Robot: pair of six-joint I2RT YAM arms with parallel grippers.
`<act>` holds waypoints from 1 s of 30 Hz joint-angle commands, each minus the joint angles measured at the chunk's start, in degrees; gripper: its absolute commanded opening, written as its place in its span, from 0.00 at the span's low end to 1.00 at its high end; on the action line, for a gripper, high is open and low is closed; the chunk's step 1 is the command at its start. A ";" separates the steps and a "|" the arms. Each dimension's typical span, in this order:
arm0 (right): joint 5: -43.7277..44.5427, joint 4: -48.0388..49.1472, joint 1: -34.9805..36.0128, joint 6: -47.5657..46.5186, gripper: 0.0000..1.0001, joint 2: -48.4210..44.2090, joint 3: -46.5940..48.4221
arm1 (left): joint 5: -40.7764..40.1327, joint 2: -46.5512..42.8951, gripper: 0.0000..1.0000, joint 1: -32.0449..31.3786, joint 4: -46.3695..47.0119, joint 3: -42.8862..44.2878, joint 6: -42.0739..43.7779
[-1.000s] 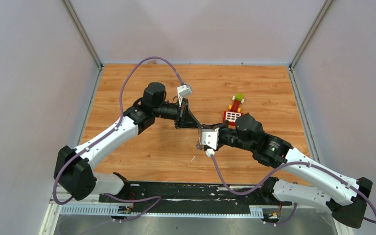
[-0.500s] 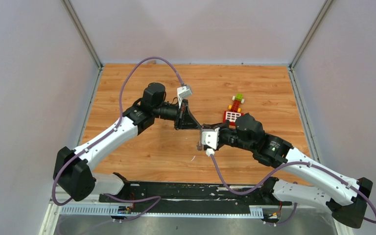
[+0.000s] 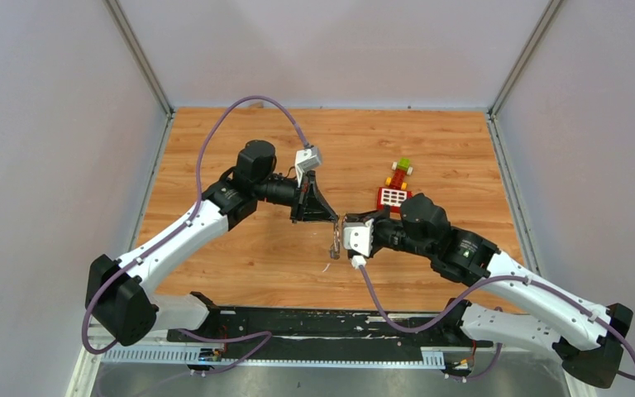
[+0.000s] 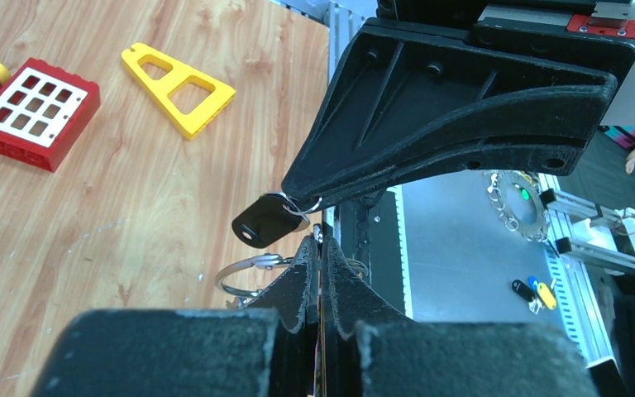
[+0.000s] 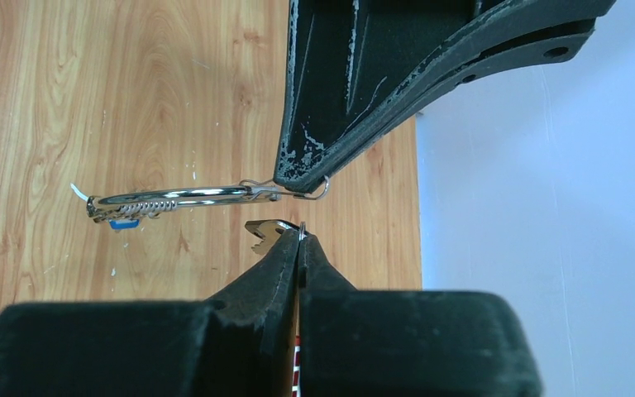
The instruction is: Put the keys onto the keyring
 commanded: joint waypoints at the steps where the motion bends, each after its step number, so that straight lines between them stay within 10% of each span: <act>1: -1.90 2.48 -0.21 -0.08 0.00 -1.83 -0.66 | 2.21 -0.70 0.00 -0.37 4.48 1.11 -2.30; 30: -1.48 4.15 1.08 1.07 0.00 -1.07 0.02 | 1.78 0.26 0.00 -0.82 8.49 -0.59 -6.51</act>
